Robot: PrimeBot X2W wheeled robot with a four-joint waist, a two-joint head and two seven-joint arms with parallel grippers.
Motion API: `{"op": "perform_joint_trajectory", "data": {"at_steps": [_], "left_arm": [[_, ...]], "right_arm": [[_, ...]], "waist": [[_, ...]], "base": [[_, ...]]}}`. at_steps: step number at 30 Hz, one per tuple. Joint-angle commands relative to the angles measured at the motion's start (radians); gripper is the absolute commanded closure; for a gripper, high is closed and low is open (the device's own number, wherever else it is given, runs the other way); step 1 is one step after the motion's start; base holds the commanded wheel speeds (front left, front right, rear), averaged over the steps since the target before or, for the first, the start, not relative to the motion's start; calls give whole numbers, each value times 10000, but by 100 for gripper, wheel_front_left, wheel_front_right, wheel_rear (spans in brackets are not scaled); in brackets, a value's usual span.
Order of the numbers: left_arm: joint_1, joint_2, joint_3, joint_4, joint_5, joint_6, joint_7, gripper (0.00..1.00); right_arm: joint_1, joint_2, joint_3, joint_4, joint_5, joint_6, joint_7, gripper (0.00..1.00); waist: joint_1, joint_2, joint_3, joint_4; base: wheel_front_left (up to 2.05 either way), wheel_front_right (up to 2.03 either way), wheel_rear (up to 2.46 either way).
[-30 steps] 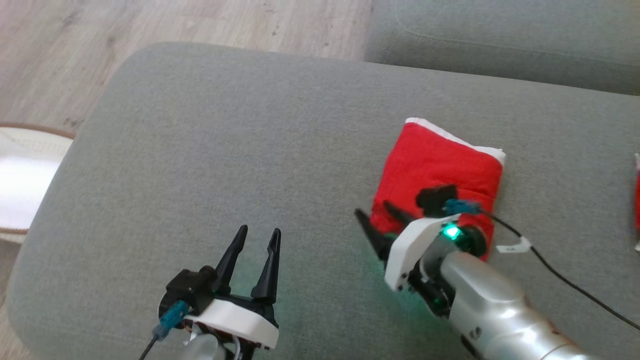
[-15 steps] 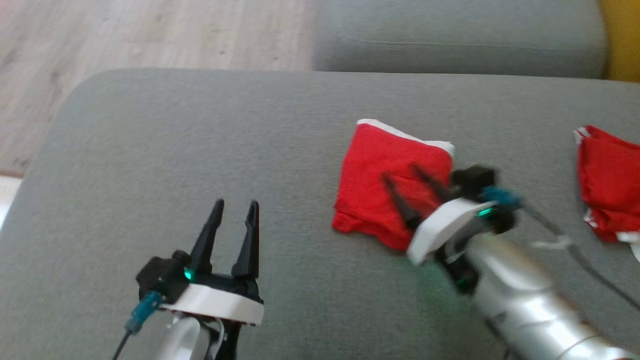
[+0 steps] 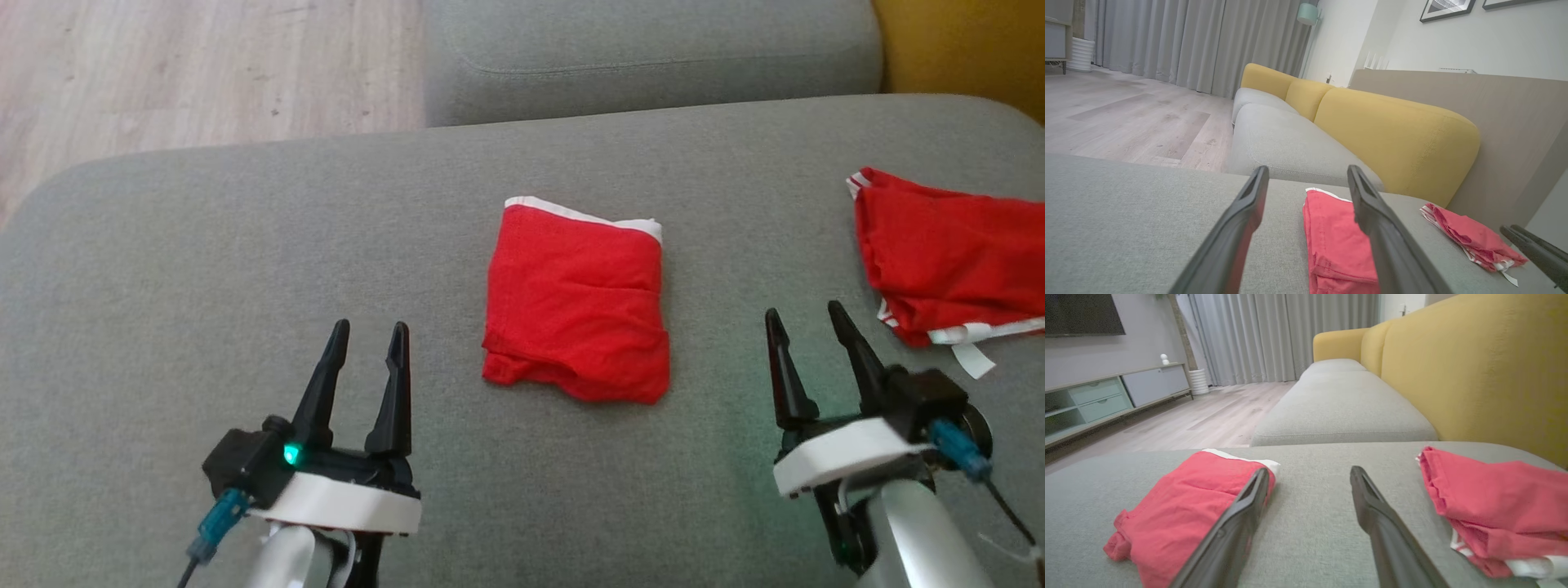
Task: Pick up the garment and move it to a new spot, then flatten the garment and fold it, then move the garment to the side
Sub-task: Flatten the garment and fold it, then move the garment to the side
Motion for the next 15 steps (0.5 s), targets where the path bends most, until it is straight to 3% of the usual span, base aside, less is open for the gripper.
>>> {"op": "perform_joint_trajectory", "data": {"at_steps": [1, 15], "left_arm": [[-144, 6, 331, -218, 93, -59, -53, 0], [-344, -8, 63, -14, 311, -59, -53, 0]], "right_arm": [[-347, 106, 59, -585, -214, -7, -92, 0], [-6, 282, -532, -767, -410, -7, -93, 0]], "waist": [[0, 0, 19, -74], [0, 0, 379, 259]], "base": [[0, 0, 0], [0, 0, 0]]}}
